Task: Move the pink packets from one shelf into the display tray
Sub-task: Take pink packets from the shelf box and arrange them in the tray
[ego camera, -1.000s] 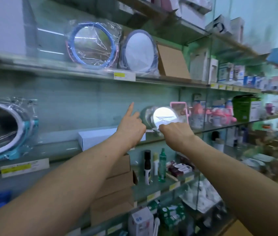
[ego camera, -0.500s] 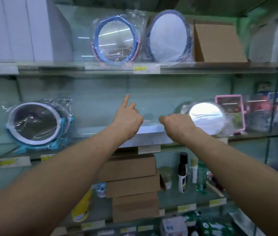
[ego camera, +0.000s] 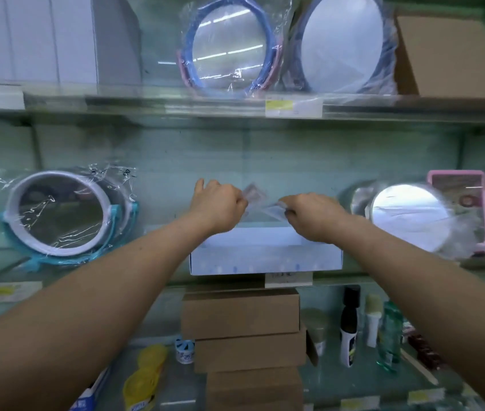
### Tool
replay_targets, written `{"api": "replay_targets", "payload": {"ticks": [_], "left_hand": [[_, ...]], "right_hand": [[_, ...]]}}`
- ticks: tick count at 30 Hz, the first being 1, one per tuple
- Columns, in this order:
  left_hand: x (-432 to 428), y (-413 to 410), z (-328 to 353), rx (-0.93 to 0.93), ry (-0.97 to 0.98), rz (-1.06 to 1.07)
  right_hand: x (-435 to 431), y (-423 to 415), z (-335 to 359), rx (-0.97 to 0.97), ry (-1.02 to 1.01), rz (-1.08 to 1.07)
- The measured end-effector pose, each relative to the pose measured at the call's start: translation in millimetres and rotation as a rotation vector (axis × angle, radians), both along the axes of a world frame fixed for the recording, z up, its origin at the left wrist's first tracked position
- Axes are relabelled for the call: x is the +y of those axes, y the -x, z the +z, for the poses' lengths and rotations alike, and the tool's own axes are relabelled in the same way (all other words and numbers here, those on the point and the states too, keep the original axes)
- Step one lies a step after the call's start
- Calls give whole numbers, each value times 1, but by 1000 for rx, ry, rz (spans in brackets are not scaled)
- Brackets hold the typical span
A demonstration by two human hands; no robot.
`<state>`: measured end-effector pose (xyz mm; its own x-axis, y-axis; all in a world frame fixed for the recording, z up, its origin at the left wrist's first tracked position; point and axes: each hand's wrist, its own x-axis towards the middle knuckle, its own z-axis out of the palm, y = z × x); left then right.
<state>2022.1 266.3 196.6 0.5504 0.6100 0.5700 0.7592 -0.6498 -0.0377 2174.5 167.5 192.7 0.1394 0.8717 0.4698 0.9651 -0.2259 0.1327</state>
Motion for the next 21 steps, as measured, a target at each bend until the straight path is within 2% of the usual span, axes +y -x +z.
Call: {"api": "replay_targets", "payload": {"ticks": [5,8,12,17,21], "left_hand": [[22,-1,-1,-665,667,-230],[37,-1,-5,-940,999,-296],[47,-4,-12,-1063,1266,-343],[49,-14,-14,-1098,1414,-389],[49,-18,-19,-1113,1460,-396]], "right_hand": [[19,-15,-4,492,-84,87],[27,-24,-8,800,-170,141],[36,-35,-15,1093,-243,183],[52,-41,-19,1532,-274,293],[59,-46,-20,1606,-235,309]]}}
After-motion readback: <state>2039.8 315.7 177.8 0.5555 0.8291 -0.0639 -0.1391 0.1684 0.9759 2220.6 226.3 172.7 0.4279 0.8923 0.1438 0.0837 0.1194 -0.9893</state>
